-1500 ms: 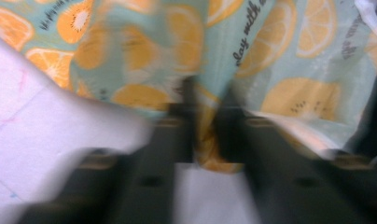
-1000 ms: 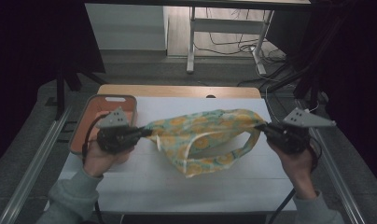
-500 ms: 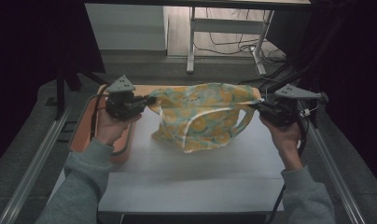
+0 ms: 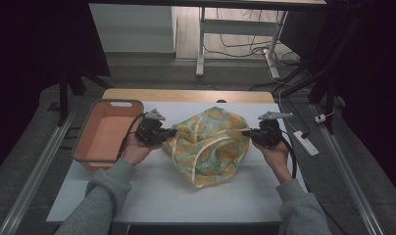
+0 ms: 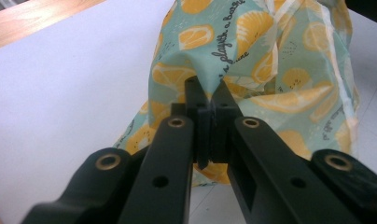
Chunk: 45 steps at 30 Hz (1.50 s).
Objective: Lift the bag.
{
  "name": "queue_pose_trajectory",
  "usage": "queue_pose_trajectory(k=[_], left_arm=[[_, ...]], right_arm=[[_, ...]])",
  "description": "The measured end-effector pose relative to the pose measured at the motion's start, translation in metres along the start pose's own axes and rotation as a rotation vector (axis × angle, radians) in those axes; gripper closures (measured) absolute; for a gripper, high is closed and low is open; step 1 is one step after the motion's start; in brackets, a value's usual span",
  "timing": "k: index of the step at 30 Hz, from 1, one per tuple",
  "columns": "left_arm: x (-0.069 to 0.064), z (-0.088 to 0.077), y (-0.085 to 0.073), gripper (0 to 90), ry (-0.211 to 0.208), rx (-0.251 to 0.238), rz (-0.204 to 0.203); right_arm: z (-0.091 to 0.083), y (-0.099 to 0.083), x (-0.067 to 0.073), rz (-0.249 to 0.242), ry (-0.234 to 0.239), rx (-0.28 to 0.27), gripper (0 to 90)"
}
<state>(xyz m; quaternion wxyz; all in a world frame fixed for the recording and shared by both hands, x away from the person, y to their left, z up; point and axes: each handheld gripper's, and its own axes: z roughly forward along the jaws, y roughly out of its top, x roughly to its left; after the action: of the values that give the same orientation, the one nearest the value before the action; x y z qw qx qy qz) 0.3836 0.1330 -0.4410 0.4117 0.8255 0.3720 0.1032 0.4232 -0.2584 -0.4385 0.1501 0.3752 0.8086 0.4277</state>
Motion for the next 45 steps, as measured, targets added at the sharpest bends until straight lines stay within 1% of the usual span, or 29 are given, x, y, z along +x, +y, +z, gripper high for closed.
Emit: queue_pose_trajectory(k=[1,2,3,4,5,6,7,8,9,10,12,13,16,17,18,20,22,23,24,25,26,28,30,33,35,38,41,43,45], left_arm=[[0.000,-0.001,0.000,85.9,-0.003,0.000,0.000],[-0.001,-0.001,0.000,80.3,-0.004,-0.007,-0.002],[-0.002,-0.003,0.000,69.9,0.005,-0.020,-0.004],[-0.003,-0.007,-0.001,56.4,0.019,-0.038,-0.005],[-0.004,-0.011,-0.002,44.7,0.028,-0.055,-0.009],[-0.005,-0.017,-0.003,36.7,0.024,-0.068,-0.008],[-0.006,-0.023,-0.005,30.7,0.019,-0.073,-0.001],[-0.007,-0.030,-0.007,26.8,0.027,-0.086,0.001],[-0.008,-0.037,-0.010,25.5,0.034,-0.096,0.003],[-0.009,-0.043,-0.014,25.4,0.034,-0.100,0.004],[-0.013,-0.054,-0.022,25.7,0.038,-0.100,0.013],[-0.015,-0.058,-0.027,26.2,0.040,-0.095,0.021],[-0.024,-0.068,-0.043,27.4,0.031,-0.096,0.026],[-0.026,-0.069,-0.047,28.2,0.029,-0.096,0.029],[-0.028,-0.071,-0.052,28.4,0.029,-0.099,0.027],[-0.033,-0.074,-0.062,28.9,0.023,-0.093,0.029],[-0.037,-0.077,-0.072,30.0,0.024,-0.085,0.039],[-0.039,-0.077,-0.077,30.4,0.032,-0.080,0.048],[-0.041,-0.078,-0.082,30.6,0.053,-0.077,0.065],[-0.042,-0.078,-0.087,31.3,0.067,-0.075,0.074],[-0.043,-0.078,-0.091,31.3,0.068,-0.072,0.075],[-0.043,-0.077,-0.099,31.3,0.070,-0.064,0.065],[-0.042,-0.076,-0.104,31.2,0.067,-0.056,0.056],[-0.041,-0.078,-0.110,31.2,0.064,-0.065,0.042],[-0.041,-0.078,-0.115,31.2,0.074,-0.064,0.040],[-0.041,-0.079,-0.122,31.2,0.079,-0.067,0.035],[-0.040,-0.078,-0.126,31.2,0.078,-0.063,0.028],[-0.040,-0.077,-0.127,31.2,0.075,-0.061,0.023],[-0.039,-0.075,-0.127,31.2,0.077,-0.061,0.028]], right_arm=[[-0.002,0.001,0.000,-0.004,0.003,-0.007,88.0],[-0.004,0.002,0.001,-0.007,0.007,-0.014,87.0],[-0.006,0.002,0.001,-0.013,0.014,-0.020,82.3],[-0.008,0.002,0.003,-0.020,0.020,-0.032,72.5],[-0.011,0.003,0.004,-0.024,0.023,-0.042,62.5],[-0.015,0.002,0.006,-0.026,0.024,-0.057,54.8],[-0.020,0.002,0.008,-0.025,0.027,-0.073,48.5],[-0.027,0.000,0.010,-0.032,0.028,-0.090,42.9],[-0.033,-0.002,0.012,-0.038,0.027,-0.110,40.1],[-0.040,-0.004,0.013,-0.041,0.024,-0.124,38.8],[-0.052,-0.008,0.015,-0.050,0.043,-0.138,37.9],[-0.058,-0.011,0.016,-0.060,0.042,-0.142,37.8],[-0.071,-0.020,0.021,-0.091,0.037,-0.146,37.7],[-0.076,-0.023,0.022,-0.097,0.028,-0.152,37.9],[-0.079,-0.025,0.023,-0.099,0.031,-0.160,38.0],[-0.086,-0.031,0.025,-0.100,0.049,-0.174,38.5],[-0.091,-0.036,0.030,-0.128,0.053,-0.170,38.5],[-0.094,-0.038,0.031,-0.141,0.057,-0.163,38.6],[-0.095,-0.041,0.033,-0.152,0.060,-0.158,38.6],[-0.095,-0.044,0.034,-0.157,0.062,-0.156,38.6],[-0.095,-0.048,0.035,-0.156,0.065,-0.152,38.6],[-0.093,-0.057,0.034,-0.149,0.072,-0.140,39.2],[-0.087,-0.068,0.034,-0.141,0.069,-0.116,39.8],[-0.080,-0.083,0.032,-0.135,0.070,-0.096,40.5],[-0.076,-0.092,0.033,-0.140,0.068,-0.090,40.9],[-0.073,-0.103,0.034,-0.132,0.073,-0.092,41.4],[-0.068,-0.109,0.036,-0.139,0.075,-0.080,41.6],[-0.067,-0.109,0.037,-0.143,0.078,-0.081,41.7],[-0.068,-0.108,0.038,-0.153,0.074,-0.087,41.7]])
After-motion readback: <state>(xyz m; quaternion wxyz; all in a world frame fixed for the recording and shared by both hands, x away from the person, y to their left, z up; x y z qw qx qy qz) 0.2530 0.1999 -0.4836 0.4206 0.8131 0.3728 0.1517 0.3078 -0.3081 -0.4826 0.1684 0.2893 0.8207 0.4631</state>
